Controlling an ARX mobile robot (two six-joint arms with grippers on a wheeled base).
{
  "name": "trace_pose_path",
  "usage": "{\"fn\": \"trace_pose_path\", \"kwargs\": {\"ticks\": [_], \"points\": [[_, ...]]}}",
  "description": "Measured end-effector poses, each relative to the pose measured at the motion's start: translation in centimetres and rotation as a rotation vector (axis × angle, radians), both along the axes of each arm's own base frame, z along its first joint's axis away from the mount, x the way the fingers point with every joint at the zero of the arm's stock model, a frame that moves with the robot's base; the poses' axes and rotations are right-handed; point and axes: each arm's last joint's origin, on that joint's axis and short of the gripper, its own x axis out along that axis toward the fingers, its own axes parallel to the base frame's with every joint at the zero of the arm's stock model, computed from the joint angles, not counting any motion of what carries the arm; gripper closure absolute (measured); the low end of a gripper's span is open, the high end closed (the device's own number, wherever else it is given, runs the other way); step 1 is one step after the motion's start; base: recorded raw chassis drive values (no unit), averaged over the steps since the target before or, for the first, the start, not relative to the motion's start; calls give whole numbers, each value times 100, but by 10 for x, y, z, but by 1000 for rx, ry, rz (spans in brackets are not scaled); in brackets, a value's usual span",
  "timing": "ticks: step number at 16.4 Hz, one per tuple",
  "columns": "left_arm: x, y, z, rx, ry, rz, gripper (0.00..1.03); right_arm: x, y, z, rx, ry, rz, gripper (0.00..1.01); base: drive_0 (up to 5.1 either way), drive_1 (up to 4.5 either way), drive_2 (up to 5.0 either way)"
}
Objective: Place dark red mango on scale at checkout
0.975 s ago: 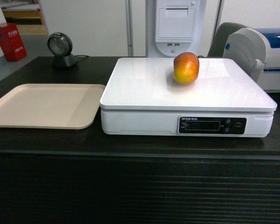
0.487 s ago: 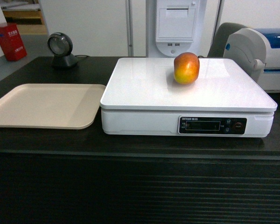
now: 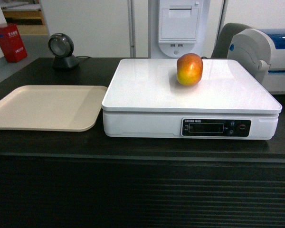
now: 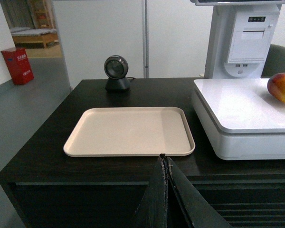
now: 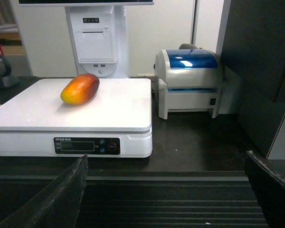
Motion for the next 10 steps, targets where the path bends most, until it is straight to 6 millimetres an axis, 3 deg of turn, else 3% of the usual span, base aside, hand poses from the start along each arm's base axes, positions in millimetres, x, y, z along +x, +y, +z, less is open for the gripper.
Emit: {"fn": "trace_pose_path", "kwargs": {"ticks": [3,9,10], "points": [[-11,0,-4,0,17,0,101,0,0,0,0,0,0,3,0,0,0],[-11,0,-3,-1,14,1,100,0,0,0,0,0,0,3,0,0,0],[-11,0,-3,0,14,0,92,0,0,0,0,0,0,3,0,0,0]]}}
